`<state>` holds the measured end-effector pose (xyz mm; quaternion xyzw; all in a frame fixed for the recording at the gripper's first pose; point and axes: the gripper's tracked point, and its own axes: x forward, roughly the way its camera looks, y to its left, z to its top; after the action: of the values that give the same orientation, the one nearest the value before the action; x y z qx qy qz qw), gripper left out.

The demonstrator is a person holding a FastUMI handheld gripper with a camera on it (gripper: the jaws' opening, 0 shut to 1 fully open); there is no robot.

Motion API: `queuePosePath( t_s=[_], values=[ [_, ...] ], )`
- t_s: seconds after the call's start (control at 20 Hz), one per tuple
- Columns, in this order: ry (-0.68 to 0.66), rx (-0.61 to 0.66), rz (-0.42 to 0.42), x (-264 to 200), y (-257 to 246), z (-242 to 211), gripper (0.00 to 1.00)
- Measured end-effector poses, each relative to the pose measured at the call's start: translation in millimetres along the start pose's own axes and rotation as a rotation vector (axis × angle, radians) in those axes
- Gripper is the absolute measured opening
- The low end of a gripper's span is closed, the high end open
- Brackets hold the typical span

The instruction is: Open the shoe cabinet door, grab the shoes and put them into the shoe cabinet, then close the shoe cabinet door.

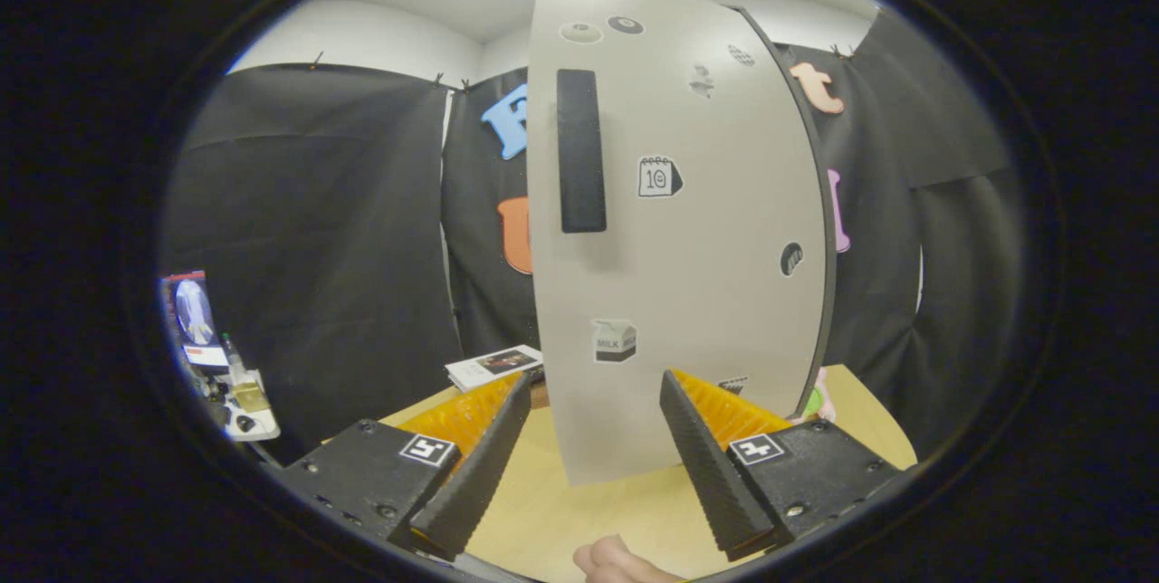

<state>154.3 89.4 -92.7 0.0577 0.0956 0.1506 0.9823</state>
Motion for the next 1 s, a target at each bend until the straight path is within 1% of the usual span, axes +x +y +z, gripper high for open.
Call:
queuePosePath(
  t_s=[0.15,0.5,0.6,0.75,1.0],
  values=[
    [-0.004,0.025,-0.027,-21.8,-0.6,-2.0,0.98],
    [-0.049,0.011,-0.002,-72.1,3.8,2.3,0.97],
    [-0.06,-0.004,-0.012,-76.2,-0.7,2.6,0.97],
    [-0.054,0.011,-0.033,-76.2,-8.6,-0.3,0.97],
    [-0.039,0.03,-0.09,-75.2,-23.9,-2.3,0.97]
  ],
)
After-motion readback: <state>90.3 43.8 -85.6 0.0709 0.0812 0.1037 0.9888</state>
